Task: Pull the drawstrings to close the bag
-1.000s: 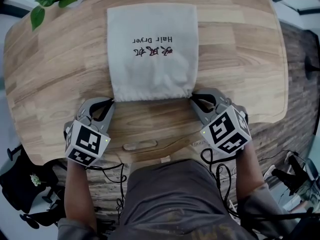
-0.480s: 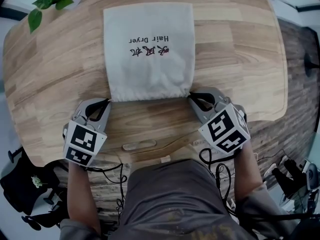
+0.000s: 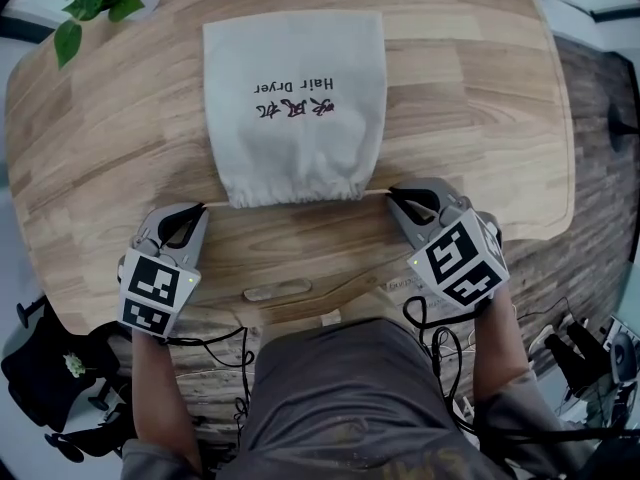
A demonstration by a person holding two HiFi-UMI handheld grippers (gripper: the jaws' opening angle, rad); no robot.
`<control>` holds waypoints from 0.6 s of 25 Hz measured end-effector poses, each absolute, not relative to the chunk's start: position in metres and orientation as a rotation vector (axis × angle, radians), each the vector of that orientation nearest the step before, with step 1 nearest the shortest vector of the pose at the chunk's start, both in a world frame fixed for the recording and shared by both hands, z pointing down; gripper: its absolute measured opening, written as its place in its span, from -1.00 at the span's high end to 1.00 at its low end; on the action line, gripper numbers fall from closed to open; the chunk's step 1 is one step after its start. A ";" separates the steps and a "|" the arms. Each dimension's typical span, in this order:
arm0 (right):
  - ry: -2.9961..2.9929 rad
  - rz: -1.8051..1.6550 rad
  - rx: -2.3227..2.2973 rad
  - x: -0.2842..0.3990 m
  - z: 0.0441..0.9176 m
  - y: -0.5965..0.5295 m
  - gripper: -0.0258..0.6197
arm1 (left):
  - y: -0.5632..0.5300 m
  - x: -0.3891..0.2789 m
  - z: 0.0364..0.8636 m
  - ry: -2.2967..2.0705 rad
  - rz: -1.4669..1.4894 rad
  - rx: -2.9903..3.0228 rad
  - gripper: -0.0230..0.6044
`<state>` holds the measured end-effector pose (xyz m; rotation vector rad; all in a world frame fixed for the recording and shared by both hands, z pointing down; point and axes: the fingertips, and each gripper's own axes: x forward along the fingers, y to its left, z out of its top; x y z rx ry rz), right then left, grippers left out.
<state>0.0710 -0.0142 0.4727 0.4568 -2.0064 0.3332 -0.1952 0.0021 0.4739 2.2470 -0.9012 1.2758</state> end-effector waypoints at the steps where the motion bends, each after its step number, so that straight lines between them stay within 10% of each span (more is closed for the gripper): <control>1: -2.004 0.335 0.457 0.073 0.473 -0.013 0.82 | 0.003 -0.198 0.474 -0.907 1.278 2.240 0.91; 15: -2.001 0.354 0.447 0.087 0.474 -0.005 0.81 | 0.014 -0.222 0.475 -0.939 1.290 2.188 0.91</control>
